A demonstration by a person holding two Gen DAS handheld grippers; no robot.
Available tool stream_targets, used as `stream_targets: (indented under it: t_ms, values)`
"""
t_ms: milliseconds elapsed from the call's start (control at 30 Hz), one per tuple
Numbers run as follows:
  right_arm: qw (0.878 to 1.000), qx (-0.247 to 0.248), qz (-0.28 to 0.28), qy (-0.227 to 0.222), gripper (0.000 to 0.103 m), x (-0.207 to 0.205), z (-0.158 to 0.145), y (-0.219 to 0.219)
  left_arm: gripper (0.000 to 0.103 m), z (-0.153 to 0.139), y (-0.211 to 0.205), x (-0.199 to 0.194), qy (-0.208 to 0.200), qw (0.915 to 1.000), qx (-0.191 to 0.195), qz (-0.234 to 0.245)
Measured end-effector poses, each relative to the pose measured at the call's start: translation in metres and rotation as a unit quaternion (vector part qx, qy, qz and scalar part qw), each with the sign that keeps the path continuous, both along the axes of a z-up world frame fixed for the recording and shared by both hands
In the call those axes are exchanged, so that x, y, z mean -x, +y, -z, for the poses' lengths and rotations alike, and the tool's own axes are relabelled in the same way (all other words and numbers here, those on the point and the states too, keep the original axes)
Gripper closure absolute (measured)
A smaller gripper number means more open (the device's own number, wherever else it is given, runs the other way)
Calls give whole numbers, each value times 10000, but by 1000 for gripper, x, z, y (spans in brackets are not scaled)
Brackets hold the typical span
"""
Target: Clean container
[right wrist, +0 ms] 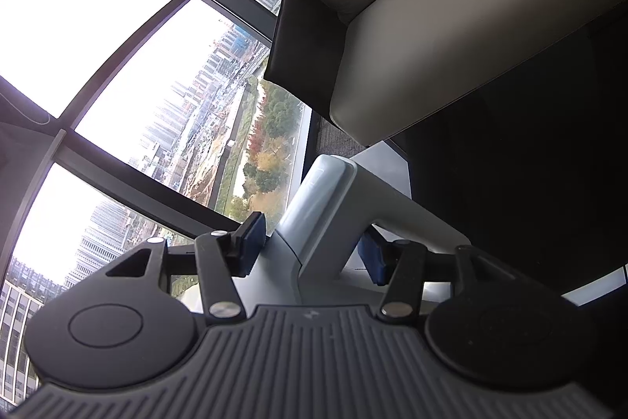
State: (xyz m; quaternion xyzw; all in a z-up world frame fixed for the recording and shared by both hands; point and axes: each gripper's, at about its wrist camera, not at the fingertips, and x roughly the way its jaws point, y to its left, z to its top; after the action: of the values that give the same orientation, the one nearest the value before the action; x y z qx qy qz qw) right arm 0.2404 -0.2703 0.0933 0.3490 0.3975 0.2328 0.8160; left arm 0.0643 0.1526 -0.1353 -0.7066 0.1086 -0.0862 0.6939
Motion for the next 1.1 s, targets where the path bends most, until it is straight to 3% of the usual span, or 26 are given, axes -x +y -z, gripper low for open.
stream_targets:
  t_ms: [167, 767, 900, 1100]
  values:
    - [10000, 31, -2, -14, 48, 0, -1, 2, 76, -4, 0, 1, 197, 9991, -362, -124]
    - [9999, 74, -31, 99, 48, -11, -2, 14, 76, 4, 10, 11, 907, 9949, -404, -174]
    - [9992, 264, 126, 277, 47, -11, -9, 18, 77, 2, 12, 12, 921, 9946, -449, -156]
    - [9925, 1022, 526, 405, 47, -5, -32, 32, 77, -1, 13, 13, 910, 9947, -465, -116]
